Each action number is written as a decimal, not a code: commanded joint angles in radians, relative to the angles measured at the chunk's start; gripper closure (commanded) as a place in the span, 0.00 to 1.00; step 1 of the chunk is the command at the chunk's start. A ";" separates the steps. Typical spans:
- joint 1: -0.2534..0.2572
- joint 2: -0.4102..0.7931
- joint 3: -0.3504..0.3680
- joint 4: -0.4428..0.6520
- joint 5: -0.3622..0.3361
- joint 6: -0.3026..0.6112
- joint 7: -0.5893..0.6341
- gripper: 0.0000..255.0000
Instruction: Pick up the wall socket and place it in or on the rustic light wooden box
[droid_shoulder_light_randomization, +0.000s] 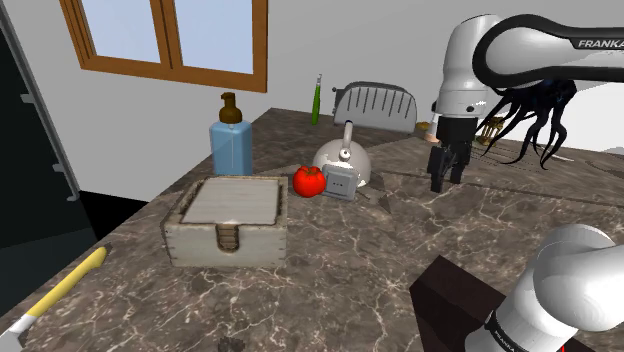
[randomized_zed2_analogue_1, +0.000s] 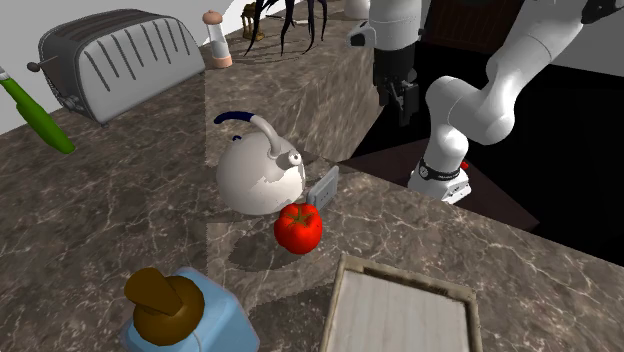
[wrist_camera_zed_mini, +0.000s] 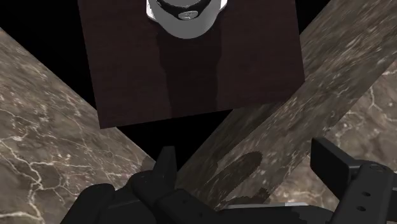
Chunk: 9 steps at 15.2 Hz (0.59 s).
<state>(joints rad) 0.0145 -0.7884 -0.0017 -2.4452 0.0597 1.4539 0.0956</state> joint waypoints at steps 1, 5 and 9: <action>0.000 0.000 0.000 0.000 0.000 0.000 0.000 0.00; 0.042 0.086 -0.006 0.022 0.003 0.154 -0.094 0.00; 0.086 0.174 -0.010 0.059 0.013 0.296 -0.187 0.00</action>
<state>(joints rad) 0.0890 -0.6322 -0.0114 -2.3914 0.0695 1.7108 -0.0667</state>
